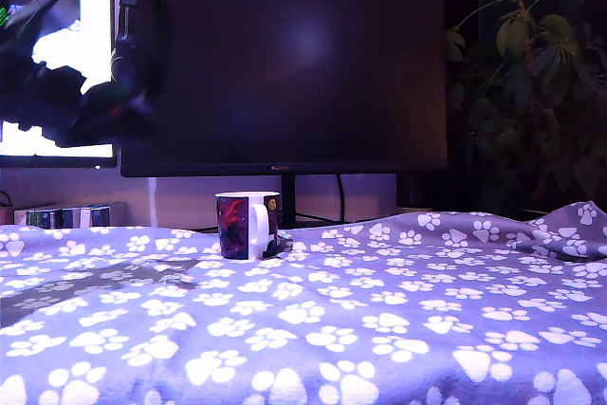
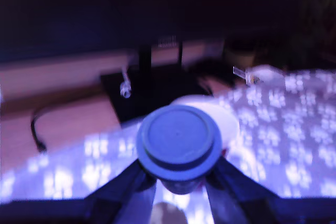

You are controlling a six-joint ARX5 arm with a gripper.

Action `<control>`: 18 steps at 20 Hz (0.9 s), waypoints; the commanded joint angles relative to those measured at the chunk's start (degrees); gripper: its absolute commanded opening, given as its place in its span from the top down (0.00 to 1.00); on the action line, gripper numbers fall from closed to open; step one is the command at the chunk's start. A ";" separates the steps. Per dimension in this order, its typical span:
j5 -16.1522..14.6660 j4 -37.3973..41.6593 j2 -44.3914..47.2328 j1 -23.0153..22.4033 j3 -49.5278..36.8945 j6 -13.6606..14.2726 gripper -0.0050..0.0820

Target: Pick up the coffee capsules on the table and drop them inside the coffee cup

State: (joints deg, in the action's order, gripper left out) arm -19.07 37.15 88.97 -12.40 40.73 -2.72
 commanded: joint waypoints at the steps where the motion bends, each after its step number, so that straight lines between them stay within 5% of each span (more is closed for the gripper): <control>1: -0.31 -2.14 0.68 -0.74 2.25 0.13 0.79; 8: -1.14 -12.68 2.21 -2.78 11.50 3.93 0.79; 18: -2.38 -27.71 12.13 -5.03 27.06 5.40 0.79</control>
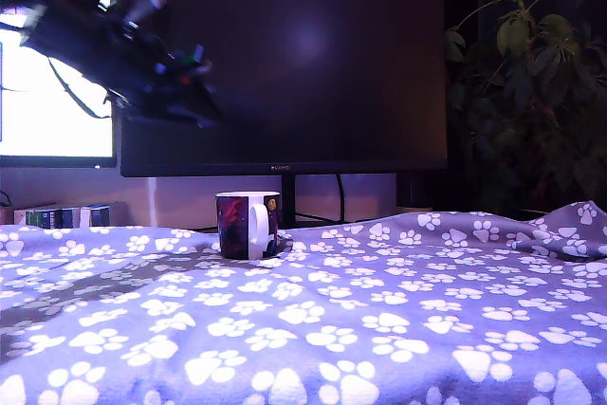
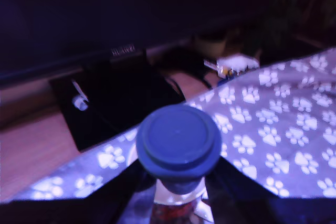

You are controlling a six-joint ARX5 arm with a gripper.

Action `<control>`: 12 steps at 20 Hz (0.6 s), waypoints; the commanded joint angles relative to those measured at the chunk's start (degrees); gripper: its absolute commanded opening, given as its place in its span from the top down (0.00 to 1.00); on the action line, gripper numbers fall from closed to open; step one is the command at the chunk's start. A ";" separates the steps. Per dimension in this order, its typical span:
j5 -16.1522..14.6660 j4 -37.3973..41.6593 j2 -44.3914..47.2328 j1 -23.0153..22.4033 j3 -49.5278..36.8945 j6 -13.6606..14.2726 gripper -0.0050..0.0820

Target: Pick up the coffee capsules on the table and drop them inside the coffee cup

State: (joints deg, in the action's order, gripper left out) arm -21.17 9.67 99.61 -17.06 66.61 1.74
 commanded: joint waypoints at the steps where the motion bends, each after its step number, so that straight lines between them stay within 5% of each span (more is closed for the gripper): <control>1: -0.31 -2.16 2.82 -0.37 3.15 1.07 0.79; 12: -0.79 -17.86 15.89 -1.90 19.93 3.26 0.79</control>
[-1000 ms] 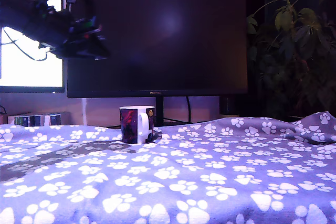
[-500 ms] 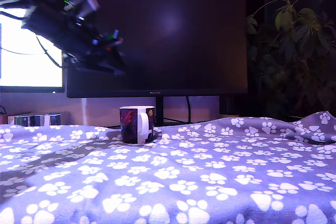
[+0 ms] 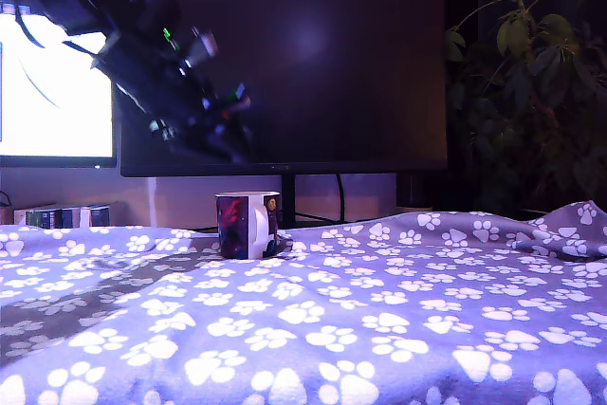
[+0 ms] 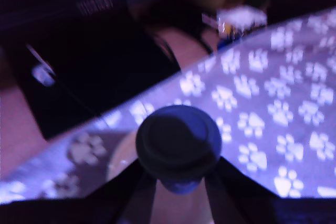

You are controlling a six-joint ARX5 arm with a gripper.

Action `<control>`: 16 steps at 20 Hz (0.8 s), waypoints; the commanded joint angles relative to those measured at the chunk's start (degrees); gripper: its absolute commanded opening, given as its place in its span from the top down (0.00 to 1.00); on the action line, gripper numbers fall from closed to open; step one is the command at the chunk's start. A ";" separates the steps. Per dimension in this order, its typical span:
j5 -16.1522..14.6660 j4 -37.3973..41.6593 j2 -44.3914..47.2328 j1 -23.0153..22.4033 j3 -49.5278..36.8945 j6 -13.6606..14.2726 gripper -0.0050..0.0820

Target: Pick up the coffee capsules on the table and drop them inside the coffee cup

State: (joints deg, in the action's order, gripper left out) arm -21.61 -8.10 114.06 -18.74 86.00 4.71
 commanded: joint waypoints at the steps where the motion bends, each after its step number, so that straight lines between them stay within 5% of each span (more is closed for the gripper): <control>1: -0.35 -0.13 1.92 -0.44 0.61 0.28 0.79; 11: 0.79 -4.59 2.58 -0.44 0.61 0.28 0.78; 16: 3.30 -4.76 2.58 -0.44 0.61 0.26 0.49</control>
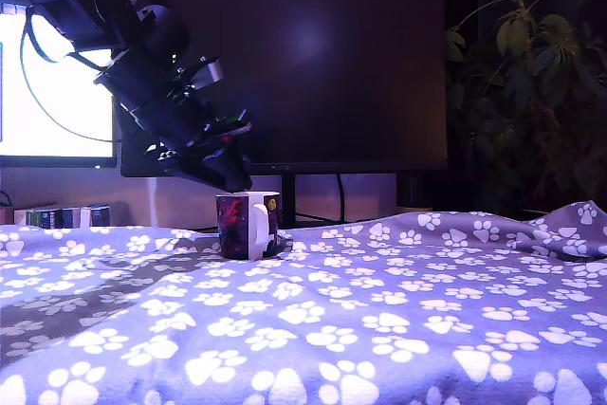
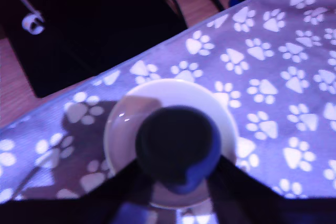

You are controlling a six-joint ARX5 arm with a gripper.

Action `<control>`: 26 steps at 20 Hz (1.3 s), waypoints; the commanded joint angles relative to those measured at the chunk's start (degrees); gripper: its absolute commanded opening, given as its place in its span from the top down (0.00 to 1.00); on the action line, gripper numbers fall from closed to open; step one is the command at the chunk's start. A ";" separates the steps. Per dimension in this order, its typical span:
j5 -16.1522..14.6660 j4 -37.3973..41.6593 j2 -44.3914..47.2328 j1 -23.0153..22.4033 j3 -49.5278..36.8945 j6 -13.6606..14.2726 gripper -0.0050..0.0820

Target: Pick up the coffee capsules on the table and drop them inside the coffee cup

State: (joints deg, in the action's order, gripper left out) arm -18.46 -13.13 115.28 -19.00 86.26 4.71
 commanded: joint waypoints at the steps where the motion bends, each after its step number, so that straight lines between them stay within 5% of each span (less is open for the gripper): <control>1: 0.15 0.26 1.36 -0.17 0.35 0.26 0.49; 6: 0.09 0.28 1.33 -0.17 0.35 0.24 0.51; 8: -0.39 -0.07 1.07 -0.17 0.35 0.24 0.68; 10: -1.75 -0.20 0.46 -0.20 0.39 0.24 0.95; 26: -0.15 -6.45 -10.47 0.55 0.07 1.79 0.96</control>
State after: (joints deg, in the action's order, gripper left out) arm -18.55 -19.42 104.77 -18.81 86.59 6.22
